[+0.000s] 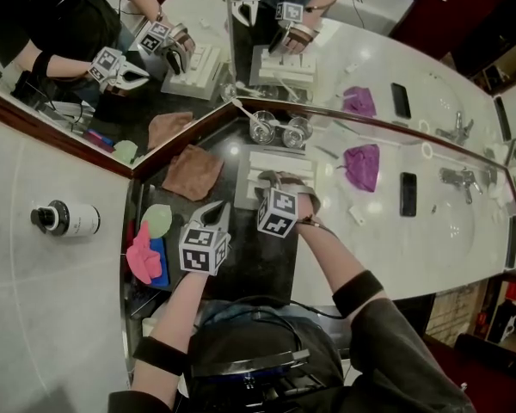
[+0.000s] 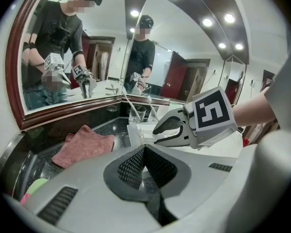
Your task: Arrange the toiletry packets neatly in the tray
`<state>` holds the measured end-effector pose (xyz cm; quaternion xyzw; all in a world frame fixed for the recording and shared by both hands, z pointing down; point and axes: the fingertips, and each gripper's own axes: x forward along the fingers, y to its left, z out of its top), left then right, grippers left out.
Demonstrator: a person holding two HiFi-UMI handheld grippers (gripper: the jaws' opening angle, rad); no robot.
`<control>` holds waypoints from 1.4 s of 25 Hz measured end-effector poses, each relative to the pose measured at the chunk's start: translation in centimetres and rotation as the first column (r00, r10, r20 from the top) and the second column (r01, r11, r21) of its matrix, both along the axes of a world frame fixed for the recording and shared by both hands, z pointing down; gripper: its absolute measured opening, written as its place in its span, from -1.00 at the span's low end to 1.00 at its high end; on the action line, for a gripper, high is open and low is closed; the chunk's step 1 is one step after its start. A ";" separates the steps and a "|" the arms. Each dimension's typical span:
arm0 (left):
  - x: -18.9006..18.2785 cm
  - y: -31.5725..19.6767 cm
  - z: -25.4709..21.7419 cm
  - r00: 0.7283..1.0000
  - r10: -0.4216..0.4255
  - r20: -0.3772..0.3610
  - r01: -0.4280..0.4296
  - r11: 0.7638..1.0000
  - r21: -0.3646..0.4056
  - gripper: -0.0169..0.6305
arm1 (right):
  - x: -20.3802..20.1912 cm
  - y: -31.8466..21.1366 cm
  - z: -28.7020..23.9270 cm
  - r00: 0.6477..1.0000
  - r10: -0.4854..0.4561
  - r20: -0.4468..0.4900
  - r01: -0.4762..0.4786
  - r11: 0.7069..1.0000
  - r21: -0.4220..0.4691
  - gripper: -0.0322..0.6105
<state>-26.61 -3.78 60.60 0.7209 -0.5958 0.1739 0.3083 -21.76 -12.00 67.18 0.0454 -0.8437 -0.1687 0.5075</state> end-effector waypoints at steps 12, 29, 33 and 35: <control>2.6 0.2 -2.2 0.999 0.036 0.020 -0.037 0.999 0.037 -0.95 | 2.8 -0.5 -5.1 0.990 0.083 0.111 -0.087 0.996 0.029 -0.46; 13.7 2.7 -6.5 0.999 0.045 0.022 -0.047 0.993 0.105 -0.95 | 19.6 4.0 -11.2 0.795 0.500 0.343 -0.386 0.853 -0.351 -0.87; 15.9 3.3 -6.7 0.998 0.057 0.019 -0.059 0.993 0.106 -0.95 | 23.5 4.8 -11.9 0.759 0.554 0.342 -0.425 0.820 -0.385 -0.87; 16.7 3.4 -6.7 0.998 0.064 0.022 -0.066 0.992 0.104 -0.95 | 25.1 5.0 -11.6 0.742 0.578 0.340 -0.443 0.803 -0.398 -0.87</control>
